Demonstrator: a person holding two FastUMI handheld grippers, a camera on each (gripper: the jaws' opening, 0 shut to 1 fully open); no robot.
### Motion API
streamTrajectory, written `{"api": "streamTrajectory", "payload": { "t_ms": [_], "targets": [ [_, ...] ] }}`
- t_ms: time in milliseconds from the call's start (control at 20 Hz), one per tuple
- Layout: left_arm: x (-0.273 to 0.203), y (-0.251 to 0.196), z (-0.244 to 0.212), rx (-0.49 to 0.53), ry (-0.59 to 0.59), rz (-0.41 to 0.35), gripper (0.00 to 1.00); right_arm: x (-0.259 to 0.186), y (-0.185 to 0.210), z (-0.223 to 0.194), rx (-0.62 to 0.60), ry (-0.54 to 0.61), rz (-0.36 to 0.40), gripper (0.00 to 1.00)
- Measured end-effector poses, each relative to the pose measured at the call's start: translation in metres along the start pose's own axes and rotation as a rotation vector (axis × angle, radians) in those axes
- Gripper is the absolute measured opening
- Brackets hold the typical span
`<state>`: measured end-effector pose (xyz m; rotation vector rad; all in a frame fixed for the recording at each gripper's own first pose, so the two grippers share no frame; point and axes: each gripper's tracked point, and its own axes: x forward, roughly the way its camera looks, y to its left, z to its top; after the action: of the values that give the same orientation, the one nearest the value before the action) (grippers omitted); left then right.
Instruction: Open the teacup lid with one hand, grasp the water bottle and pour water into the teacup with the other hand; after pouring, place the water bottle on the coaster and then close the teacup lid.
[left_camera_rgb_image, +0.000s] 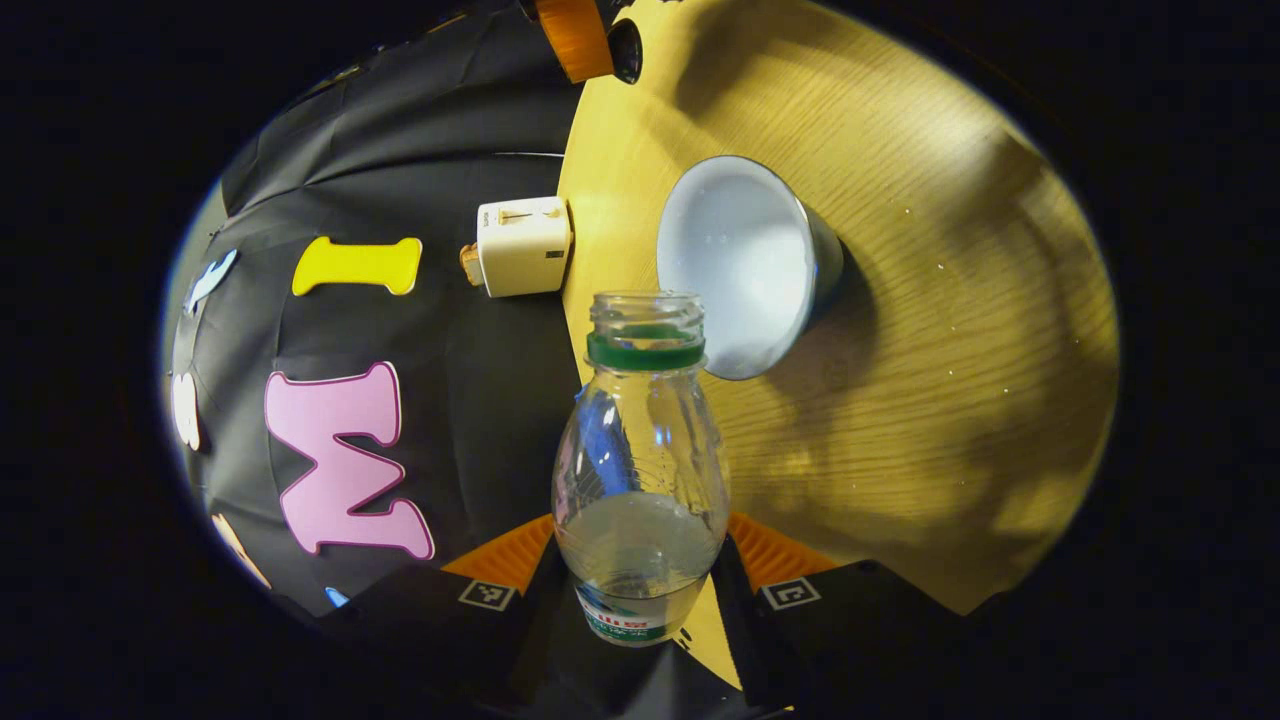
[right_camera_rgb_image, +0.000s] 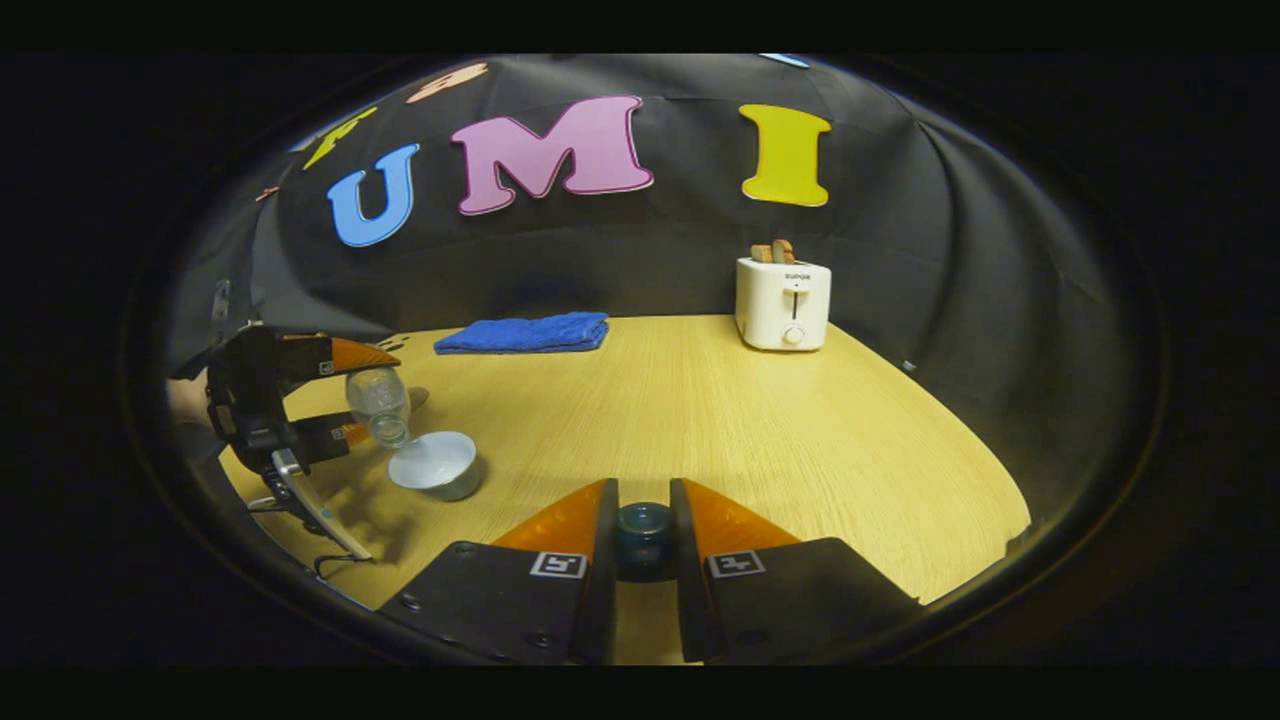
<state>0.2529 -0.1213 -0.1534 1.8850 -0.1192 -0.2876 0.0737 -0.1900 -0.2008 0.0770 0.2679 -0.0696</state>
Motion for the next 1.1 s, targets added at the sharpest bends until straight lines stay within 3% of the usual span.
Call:
{"api": "streamTrajectory", "payload": {
  "t_ms": [1100],
  "targets": [
    [0.021, 0.039, 0.003, 0.240, -0.088, 0.056, 0.74, -0.003, 0.003, 0.000, 0.011, -0.018, 0.010, 0.29]
  ]
}}
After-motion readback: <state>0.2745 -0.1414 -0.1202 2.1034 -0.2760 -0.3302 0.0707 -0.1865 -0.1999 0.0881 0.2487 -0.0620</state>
